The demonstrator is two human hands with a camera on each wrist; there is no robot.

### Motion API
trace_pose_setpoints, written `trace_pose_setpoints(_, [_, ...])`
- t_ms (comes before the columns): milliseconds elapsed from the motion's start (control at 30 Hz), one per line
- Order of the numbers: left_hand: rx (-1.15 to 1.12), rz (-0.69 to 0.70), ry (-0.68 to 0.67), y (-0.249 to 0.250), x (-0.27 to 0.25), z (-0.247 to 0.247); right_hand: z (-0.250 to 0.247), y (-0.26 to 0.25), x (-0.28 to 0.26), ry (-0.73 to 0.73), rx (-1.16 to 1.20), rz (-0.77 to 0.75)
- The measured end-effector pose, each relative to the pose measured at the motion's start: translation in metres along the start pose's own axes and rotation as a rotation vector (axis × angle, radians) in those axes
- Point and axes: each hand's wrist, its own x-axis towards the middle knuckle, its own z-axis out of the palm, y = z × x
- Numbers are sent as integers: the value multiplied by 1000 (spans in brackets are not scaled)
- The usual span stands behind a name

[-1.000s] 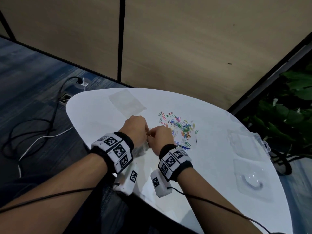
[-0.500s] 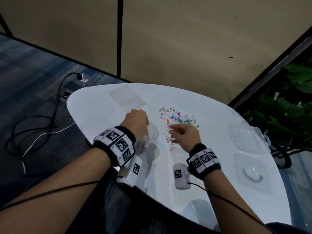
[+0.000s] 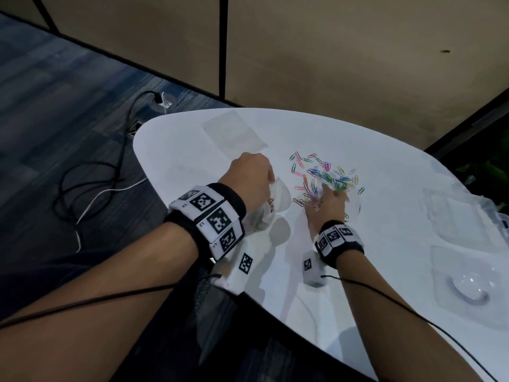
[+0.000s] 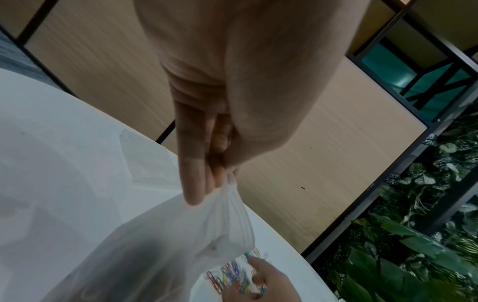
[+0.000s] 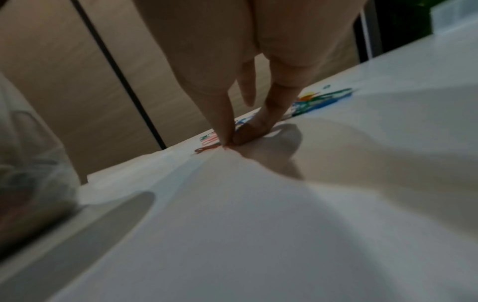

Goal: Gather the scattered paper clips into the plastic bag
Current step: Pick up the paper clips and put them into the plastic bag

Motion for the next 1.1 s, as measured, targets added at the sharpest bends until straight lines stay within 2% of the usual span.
trace_pose_setpoints(167, [19,-8,-13,8,1,5,0,-8,19,-109,-455,-263])
trace_pose_setpoints(300, [42,-19,-20,12,1,11,-1,-7,16,-51,-486,-378])
trace_pose_setpoints(367, [52,-27,-20,12,1,13,-3,-3,13,-49,-455,-374])
trace_pose_setpoints(500, [59,-45,-27,14,1,14,-22,1,12,-74,-210,-216])
trace_pose_setpoints(600, [61,-49,-40,13,2,15,-39,10,10,-67,92,1])
trace_pose_setpoints(733, [76,-51,-11,12,4,15,-59,2,3,-180,644,221])
trace_pose_setpoints(800, [80,-52,-7,13,4,14,-71,-16,-5,-253,1002,229])
trace_pose_setpoints(867, [68,-59,-6,13,4,14,-80,-38,-19,-392,1213,159])
trace_pose_setpoints(933, [57,-62,-9,13,5,15,-81,-58,-34,-532,1279,94])
trace_pose_setpoints(1000, [53,-57,-5,13,5,15,-76,-73,-47,-604,1202,60])
trace_pose_setpoints(1100, [44,-55,-8,13,2,14,-60,-83,-57,-541,895,-37])
